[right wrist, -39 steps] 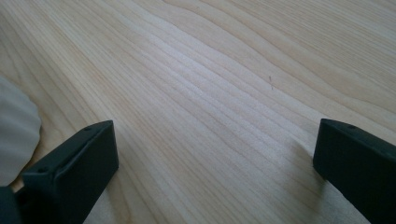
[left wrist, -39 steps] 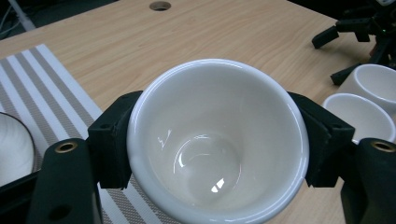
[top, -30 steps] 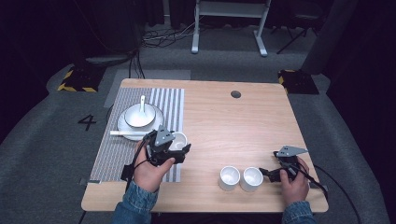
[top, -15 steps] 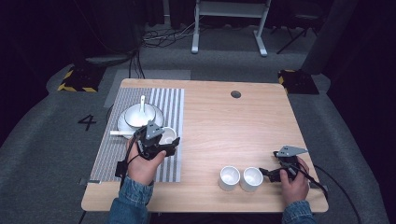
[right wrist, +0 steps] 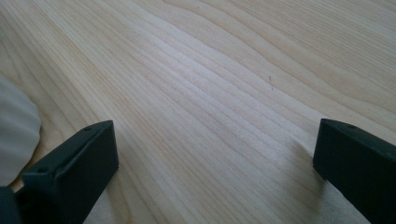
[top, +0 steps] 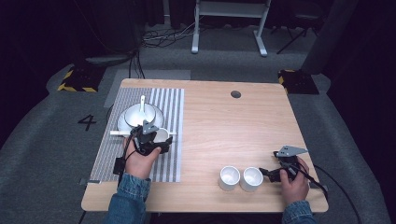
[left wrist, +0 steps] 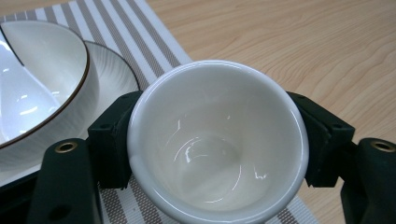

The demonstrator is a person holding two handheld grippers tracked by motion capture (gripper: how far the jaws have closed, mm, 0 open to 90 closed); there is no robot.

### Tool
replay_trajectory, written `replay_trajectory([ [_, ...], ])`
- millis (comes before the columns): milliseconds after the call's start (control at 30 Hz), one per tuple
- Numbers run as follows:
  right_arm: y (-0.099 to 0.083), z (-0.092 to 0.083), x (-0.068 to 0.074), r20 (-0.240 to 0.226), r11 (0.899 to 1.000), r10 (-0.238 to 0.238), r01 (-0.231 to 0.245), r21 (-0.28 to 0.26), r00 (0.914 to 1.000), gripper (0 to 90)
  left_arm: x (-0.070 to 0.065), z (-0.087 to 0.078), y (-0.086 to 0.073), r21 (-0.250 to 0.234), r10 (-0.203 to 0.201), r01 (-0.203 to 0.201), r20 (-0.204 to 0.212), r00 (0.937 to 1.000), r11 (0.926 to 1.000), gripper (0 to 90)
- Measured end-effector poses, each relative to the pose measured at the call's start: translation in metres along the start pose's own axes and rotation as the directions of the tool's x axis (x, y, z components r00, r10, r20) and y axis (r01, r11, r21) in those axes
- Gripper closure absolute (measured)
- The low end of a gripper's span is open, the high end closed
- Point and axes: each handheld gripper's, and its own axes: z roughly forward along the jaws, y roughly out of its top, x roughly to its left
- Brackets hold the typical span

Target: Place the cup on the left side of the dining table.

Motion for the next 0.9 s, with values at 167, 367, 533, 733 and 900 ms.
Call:
replay_trajectory([
  [167, 0.000, 0.000, 0.000, 0.000, 1.000, 0.000, 0.000, 0.000, 1.0000, 0.1, 0.004, 0.007, -0.006, 0.045, -0.012, 0.012, 0.004, 0.9999, 0.9989, 26.8],
  [367, 0.000, 0.000, 0.000, 0.001, 1.000, 0.000, 0.000, 0.000, 1.0000, 0.1, 0.007, 0.014, -0.011, 0.081, -0.008, 0.010, -0.029, 0.9996, 0.9967, 26.8],
  [533, 0.000, 0.000, 0.000, 0.000, 1.000, 0.000, 0.000, 0.000, 1.0000, 0.1, 0.011, 0.016, -0.015, 0.091, -0.003, 0.007, -0.048, 0.9988, 0.9958, 26.8],
  [733, 0.000, 0.000, 0.000, 0.000, 1.000, 0.000, 0.000, 0.000, 1.0000, 0.1, 0.014, 0.019, -0.020, 0.086, 0.002, 0.005, -0.071, 0.9975, 0.9963, 26.6],
  [900, 0.000, 0.000, 0.000, 0.001, 1.000, 0.000, 0.000, 0.000, 1.0000, 0.1, 0.015, 0.018, -0.020, 0.068, -0.029, 0.034, -0.070, 0.9972, 0.9971, 26.5],
])
